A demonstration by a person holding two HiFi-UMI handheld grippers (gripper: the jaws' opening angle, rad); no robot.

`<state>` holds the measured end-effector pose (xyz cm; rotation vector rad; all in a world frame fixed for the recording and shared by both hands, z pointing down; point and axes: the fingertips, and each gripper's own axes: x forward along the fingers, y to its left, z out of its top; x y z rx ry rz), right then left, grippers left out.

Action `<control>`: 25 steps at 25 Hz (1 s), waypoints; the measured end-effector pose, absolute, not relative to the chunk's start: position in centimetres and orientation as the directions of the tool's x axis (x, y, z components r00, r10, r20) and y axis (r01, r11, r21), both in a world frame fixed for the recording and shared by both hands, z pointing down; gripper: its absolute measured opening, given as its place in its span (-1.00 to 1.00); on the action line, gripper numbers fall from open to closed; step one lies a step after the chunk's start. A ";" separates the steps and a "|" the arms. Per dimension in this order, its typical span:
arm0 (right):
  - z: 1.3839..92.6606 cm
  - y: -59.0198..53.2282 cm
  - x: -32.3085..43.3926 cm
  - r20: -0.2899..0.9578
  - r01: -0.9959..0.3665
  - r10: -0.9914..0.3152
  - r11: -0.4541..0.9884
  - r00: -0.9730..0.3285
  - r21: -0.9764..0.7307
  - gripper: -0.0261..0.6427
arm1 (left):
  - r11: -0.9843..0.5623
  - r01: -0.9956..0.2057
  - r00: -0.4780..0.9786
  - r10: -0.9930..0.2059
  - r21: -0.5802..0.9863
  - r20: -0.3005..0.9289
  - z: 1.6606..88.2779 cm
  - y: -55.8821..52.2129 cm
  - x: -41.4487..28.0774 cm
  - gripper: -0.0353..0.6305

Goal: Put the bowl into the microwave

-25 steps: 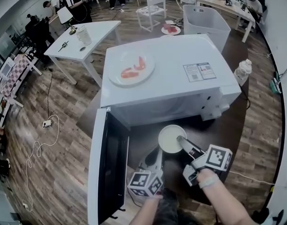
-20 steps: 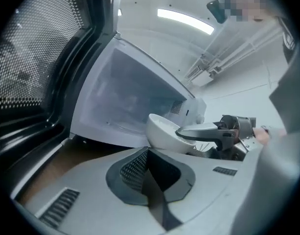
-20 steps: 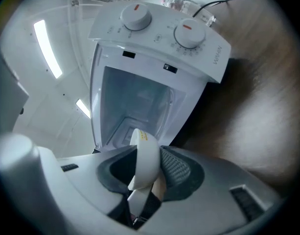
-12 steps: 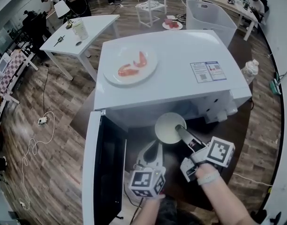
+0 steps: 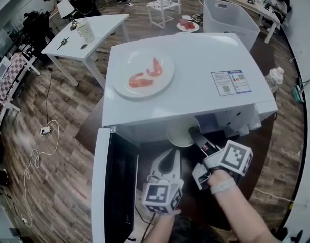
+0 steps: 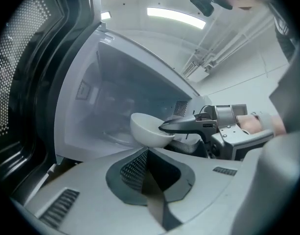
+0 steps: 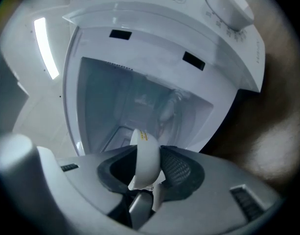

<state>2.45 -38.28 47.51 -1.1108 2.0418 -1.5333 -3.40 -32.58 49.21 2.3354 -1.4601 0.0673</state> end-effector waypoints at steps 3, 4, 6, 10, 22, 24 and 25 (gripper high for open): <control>47.7 -38.8 2.0 0.176 -0.370 -0.760 0.091 -0.626 -0.925 -0.51 | -0.391 -0.874 0.461 -0.855 0.288 0.238 49.0 -33.1 -3.5 -0.89; 47.8 -39.0 1.9 0.180 -0.371 -0.760 0.086 -0.624 -0.925 -0.51 | -0.391 -0.875 0.460 -0.856 0.286 0.237 49.0 -33.3 -3.6 -0.89; 48.3 -39.4 1.9 0.201 -0.390 -0.761 0.073 -0.617 -0.918 -0.51 | -0.390 -0.876 0.458 -0.858 0.283 0.235 48.8 -33.7 -3.7 -0.89; 48.9 -39.9 1.9 0.232 -0.419 -0.760 0.059 -0.607 -0.906 -0.51 | -0.384 -0.876 0.455 -0.859 0.292 0.234 48.6 -34.4 -3.9 -0.89; 48.8 -41.1 1.9 0.287 -0.538 -0.758 0.098 -0.585 -0.837 -0.50 | -0.378 -0.872 0.457 -0.856 0.311 0.241 48.5 -35.5 -4.3 -0.89; 48.8 -41.2 1.9 0.297 -0.563 -0.757 0.111 -0.582 -0.819 -0.48 | -0.378 -0.871 0.458 -0.856 0.314 0.240 48.4 -35.7 -4.2 -0.89; 48.8 -41.2 1.9 0.302 -0.576 -0.757 0.119 -0.579 -0.808 -0.46 | -0.377 -0.871 0.458 -0.856 0.316 0.240 48.3 -35.8 -4.2 -0.89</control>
